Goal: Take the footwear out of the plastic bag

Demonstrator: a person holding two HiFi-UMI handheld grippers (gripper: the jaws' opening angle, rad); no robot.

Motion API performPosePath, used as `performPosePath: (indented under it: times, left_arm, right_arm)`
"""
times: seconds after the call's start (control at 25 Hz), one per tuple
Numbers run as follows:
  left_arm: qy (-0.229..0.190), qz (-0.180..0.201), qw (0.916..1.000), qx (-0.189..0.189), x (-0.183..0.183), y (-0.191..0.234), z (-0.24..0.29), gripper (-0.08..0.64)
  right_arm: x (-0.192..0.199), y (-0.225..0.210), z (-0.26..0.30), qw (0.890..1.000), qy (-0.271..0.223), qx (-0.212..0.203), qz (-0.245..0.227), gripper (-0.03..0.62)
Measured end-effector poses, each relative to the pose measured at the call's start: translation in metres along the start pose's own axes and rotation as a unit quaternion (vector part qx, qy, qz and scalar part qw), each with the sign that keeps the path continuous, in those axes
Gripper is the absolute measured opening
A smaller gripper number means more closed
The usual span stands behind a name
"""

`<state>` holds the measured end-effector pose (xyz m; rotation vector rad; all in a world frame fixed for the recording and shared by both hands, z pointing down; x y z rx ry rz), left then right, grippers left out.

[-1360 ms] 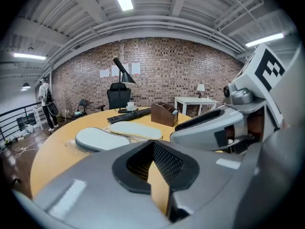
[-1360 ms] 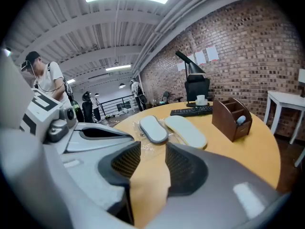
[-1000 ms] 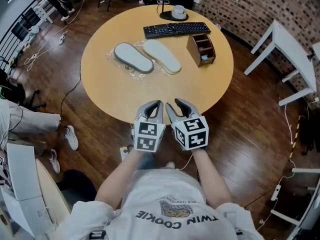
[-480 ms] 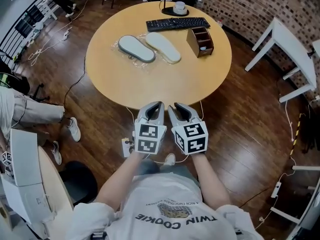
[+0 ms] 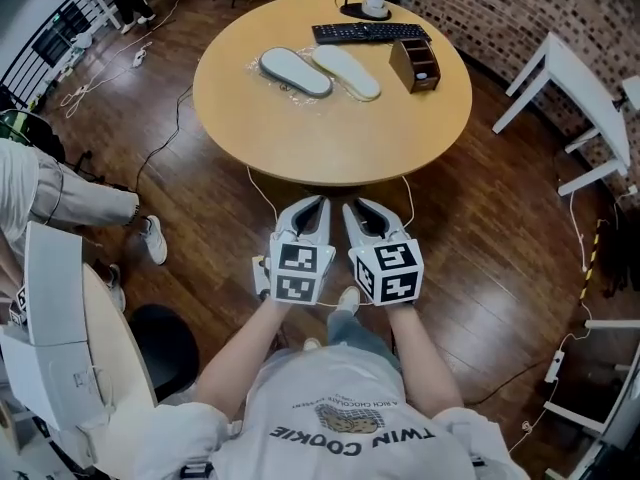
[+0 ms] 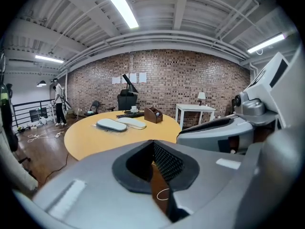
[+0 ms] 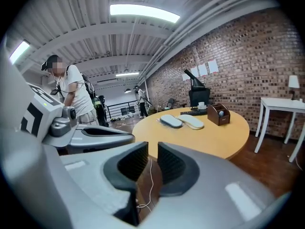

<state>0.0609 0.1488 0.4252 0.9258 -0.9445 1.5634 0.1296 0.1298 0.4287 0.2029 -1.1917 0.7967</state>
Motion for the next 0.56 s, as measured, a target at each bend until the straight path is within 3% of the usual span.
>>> performPosePath:
  times: [0.56]
  left_arm:
    - [-0.027,0.0,0.9994,0.023,0.027,-0.032,-0.106,0.006]
  right_arm:
    - [0.04,0.082,-0.073,0.999,-0.02,0.026,-0.017,0.048]
Point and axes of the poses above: the fingertips, and each gripper's own axes: z forward along the fingers, y to its left, x out of its underside, the point moved 2 cm from there along -z, backward along the fingers, and after that the axes turned 6 degrees about z, right-handed, at the moved point
